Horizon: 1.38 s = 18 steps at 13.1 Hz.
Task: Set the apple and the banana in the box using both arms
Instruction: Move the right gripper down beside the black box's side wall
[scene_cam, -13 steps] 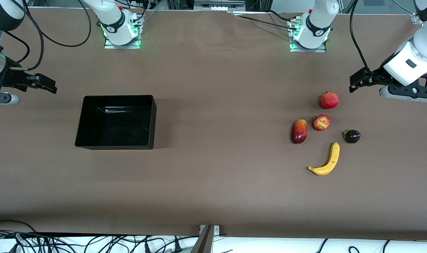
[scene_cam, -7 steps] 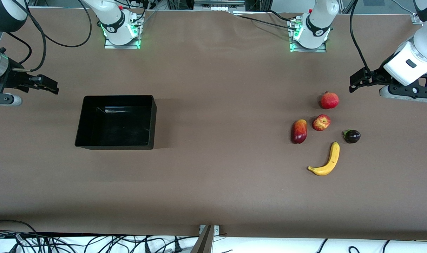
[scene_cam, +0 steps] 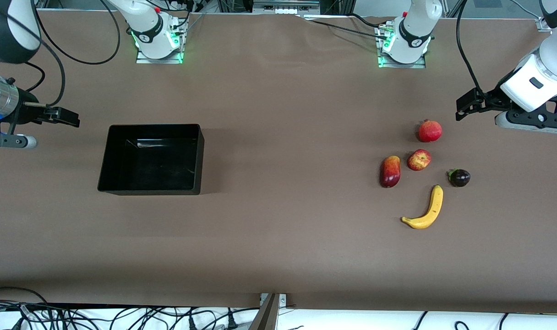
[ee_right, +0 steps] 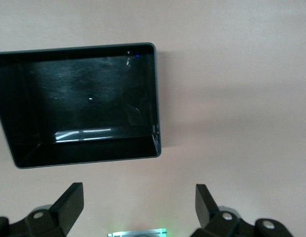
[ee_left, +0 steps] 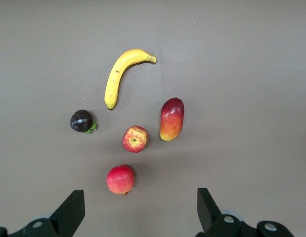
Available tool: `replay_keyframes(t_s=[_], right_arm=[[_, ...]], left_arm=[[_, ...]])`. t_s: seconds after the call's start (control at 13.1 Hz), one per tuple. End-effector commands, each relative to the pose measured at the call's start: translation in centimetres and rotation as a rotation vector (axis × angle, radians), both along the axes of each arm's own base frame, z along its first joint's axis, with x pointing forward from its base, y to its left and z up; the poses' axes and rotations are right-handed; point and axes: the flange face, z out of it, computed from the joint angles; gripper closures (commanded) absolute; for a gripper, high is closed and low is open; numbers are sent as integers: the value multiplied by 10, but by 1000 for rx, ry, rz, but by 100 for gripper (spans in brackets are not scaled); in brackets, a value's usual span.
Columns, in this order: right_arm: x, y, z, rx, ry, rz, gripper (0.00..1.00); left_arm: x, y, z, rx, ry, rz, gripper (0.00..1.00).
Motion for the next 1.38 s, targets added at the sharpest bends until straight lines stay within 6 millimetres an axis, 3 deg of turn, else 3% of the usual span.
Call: replay_keyframes(t_s=[0.0, 0.23, 0.69, 0.77, 0.84, 0.92, 1.15, 1.3], right_arm=[[3, -20, -44, -20, 45, -25, 0], [-1, -43, -123, -15, -17, -46, 0], [-27, -37, -265, 0, -47, -25, 3], [-28, -37, -277, 0, -48, -23, 38], [-29, -36, -280, -2, -40, -32, 81], [-29, -35, -280, 0, -38, -23, 98], [-31, -29, -279, 2, -2, -24, 100], [-28, -26, -261, 3, -14, -18, 100]], left_arm=[[5, -1, 6, 24, -12, -6, 0], [5, 0, 5, 24, -10, -5, 0], [5, 0, 6, 24, -12, -5, 0], [5, 0, 6, 24, -12, -5, 0], [5, 0, 6, 24, -12, -5, 0], [4, 0, 5, 24, -9, -5, 0], [4, 0, 5, 24, -9, -5, 0], [4, 0, 5, 24, -9, -5, 0]])
